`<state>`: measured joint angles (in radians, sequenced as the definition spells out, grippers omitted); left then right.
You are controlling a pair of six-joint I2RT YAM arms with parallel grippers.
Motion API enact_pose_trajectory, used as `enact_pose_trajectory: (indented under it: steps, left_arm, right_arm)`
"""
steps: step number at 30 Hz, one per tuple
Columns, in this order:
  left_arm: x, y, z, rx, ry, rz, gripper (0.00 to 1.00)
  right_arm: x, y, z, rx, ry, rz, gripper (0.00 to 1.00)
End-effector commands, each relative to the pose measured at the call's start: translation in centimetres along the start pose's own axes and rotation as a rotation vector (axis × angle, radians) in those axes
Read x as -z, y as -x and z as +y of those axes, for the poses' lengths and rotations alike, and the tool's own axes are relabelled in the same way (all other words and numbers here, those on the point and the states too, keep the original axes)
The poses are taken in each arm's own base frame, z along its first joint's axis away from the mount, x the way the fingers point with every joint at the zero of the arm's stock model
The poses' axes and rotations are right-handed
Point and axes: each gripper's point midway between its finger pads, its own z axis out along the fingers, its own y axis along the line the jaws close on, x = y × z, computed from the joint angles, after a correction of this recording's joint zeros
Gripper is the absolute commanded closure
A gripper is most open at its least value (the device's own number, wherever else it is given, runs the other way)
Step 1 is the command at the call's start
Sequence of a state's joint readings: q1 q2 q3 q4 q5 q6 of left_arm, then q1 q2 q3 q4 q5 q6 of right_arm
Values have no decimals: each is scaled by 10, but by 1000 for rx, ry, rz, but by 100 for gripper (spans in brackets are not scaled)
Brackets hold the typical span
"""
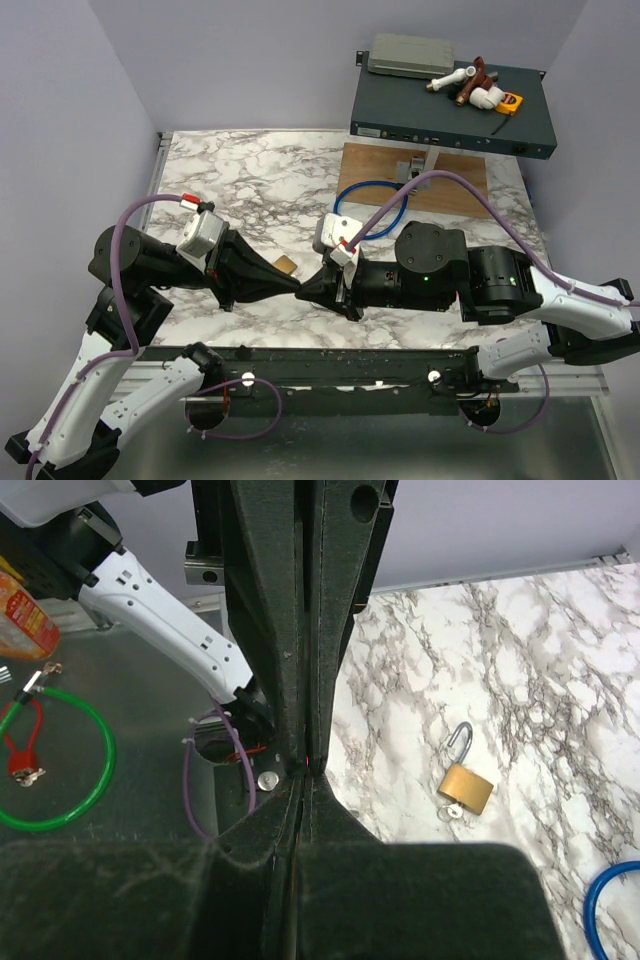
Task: Unlock with the key
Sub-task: Adjust the key.
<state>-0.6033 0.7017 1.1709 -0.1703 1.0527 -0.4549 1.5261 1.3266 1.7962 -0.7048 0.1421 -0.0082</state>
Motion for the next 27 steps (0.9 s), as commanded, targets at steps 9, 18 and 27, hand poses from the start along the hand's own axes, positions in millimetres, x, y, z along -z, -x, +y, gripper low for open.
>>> enact_pose_trajectory:
  steps: [9, 18, 27]
  left_arm:
    - [3, 5, -11, -29, -33, 2, 77]
    - [4, 6, -10, -39, -27, -1, 100]
    - [4, 11, -22, -59, -108, -6, 100]
  right_arm:
    - [6, 10, -3, 7, -12, -17, 99]
    - [7, 8, -3, 6, -9, -19, 99]
    - [10, 11, -3, -7, -9, -60, 99]
